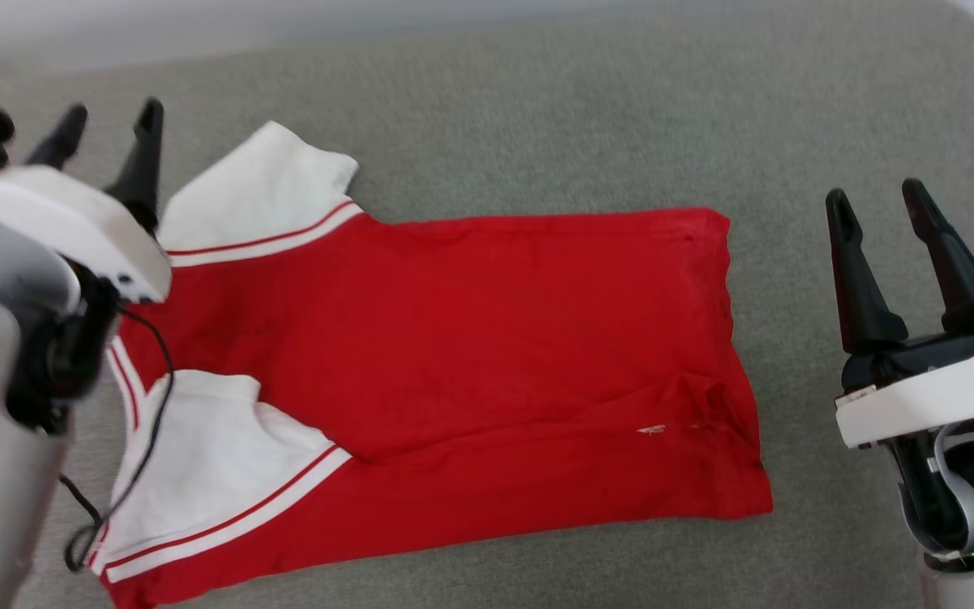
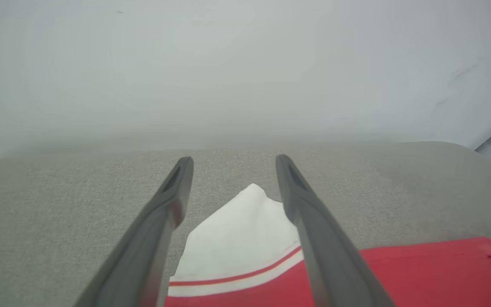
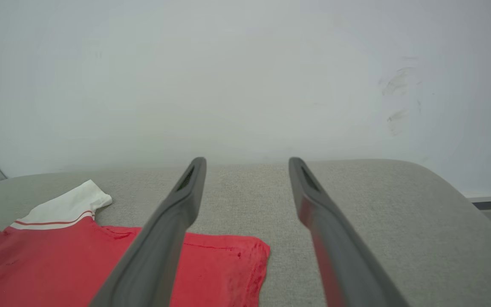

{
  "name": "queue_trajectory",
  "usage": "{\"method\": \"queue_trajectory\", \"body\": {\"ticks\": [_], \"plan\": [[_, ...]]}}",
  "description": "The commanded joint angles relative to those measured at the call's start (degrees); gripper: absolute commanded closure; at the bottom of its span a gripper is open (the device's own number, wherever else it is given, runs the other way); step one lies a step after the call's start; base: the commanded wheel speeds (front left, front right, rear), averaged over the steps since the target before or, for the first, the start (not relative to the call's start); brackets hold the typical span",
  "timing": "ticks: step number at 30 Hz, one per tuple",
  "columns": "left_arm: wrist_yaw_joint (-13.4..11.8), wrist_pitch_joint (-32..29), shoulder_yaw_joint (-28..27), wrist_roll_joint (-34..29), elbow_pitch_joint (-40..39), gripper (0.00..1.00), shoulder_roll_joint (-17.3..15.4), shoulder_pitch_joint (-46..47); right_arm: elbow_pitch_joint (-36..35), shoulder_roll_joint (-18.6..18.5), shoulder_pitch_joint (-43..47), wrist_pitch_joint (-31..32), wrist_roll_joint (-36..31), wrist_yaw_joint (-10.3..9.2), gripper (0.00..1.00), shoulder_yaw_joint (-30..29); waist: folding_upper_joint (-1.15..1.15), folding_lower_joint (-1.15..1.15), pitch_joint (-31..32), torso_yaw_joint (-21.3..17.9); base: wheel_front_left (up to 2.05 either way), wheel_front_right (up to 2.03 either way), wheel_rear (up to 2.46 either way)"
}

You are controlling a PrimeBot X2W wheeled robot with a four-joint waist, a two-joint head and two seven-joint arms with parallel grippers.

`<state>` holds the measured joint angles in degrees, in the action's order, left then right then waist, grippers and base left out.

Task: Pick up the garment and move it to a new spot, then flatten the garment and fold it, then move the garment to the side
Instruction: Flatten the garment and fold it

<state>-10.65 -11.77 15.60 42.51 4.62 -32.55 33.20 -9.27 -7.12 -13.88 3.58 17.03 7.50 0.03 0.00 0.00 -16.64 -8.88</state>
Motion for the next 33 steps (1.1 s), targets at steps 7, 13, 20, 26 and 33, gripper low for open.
{"method": "queue_trajectory", "body": {"ticks": [7,13,20,26,33], "plan": [[6.2,-15.6,3.7,1.2,7.3,0.0,-5.8,14.3,-1.2,0.7,-3.6,-1.1,-0.4,-0.02,0.0,1.4,0.0,0.0,-10.6,-6.4,0.0,0.0,0.0],[9.7,-30.7,8.0,1.5,10.5,0.0,-9.8,21.9,-0.7,1.0,-4.8,-2.0,0.1,-0.02,0.0,2.1,0.0,0.0,-14.5,-9.2,0.0,0.0,0.0],[9.5,-43.2,11.3,2.8,15.5,0.0,-11.6,24.0,0.8,1.6,-5.6,-3.8,0.9,-0.02,0.0,3.0,0.0,0.0,-17.5,-11.8,0.0,0.0,0.0],[5.0,-51.0,12.2,5.7,18.7,1.0,-9.9,20.4,2.3,1.7,-5.7,-4.3,1.4,-0.02,0.0,3.2,0.0,0.0,-17.6,-12.7,0.0,0.0,0.0],[5.5,-42.7,10.5,4.2,17.4,1.0,-8.5,21.6,5.2,0.0,-6.7,-0.8,4.4,-0.02,0.0,2.5,0.0,0.0,-14.9,-10.9,0.0,0.0,0.0]]}}
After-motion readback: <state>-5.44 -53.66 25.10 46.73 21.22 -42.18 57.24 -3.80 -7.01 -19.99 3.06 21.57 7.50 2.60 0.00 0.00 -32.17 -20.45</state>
